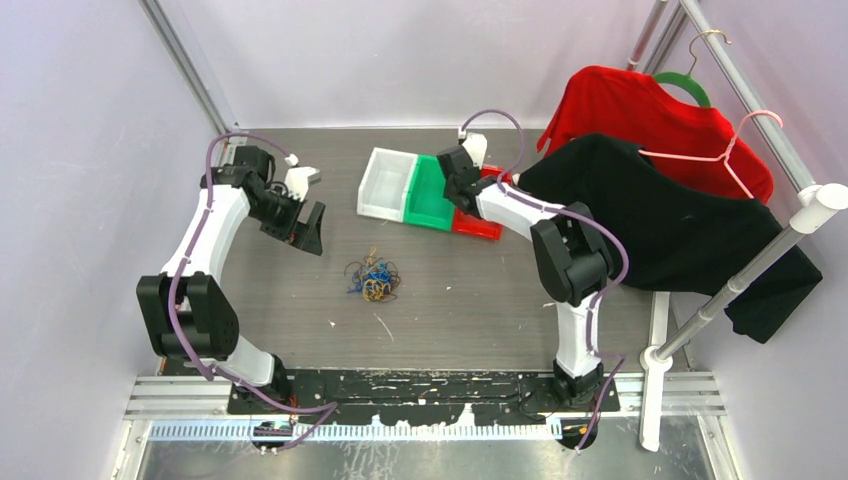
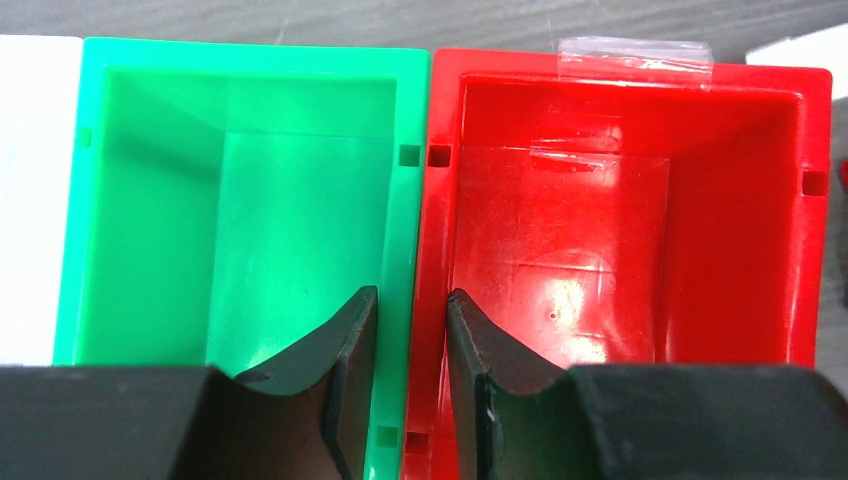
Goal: Untangle the cables
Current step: Move the bin to the center of the board.
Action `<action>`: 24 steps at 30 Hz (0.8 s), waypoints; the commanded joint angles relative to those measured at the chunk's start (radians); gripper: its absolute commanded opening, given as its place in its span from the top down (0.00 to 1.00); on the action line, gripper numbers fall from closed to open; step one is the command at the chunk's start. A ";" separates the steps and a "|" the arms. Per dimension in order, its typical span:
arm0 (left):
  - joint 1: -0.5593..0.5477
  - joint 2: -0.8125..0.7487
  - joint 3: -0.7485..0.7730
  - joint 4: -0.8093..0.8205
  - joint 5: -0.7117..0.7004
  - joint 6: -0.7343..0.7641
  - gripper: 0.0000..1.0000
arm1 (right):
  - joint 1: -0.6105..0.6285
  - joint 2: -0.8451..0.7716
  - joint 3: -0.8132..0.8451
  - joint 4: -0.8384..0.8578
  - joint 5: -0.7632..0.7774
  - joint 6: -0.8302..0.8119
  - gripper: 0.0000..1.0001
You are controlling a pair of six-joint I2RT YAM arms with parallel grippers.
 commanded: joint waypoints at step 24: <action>-0.127 -0.112 -0.152 -0.069 0.157 0.193 0.10 | 0.248 -0.478 -0.349 0.036 -0.076 -0.039 0.16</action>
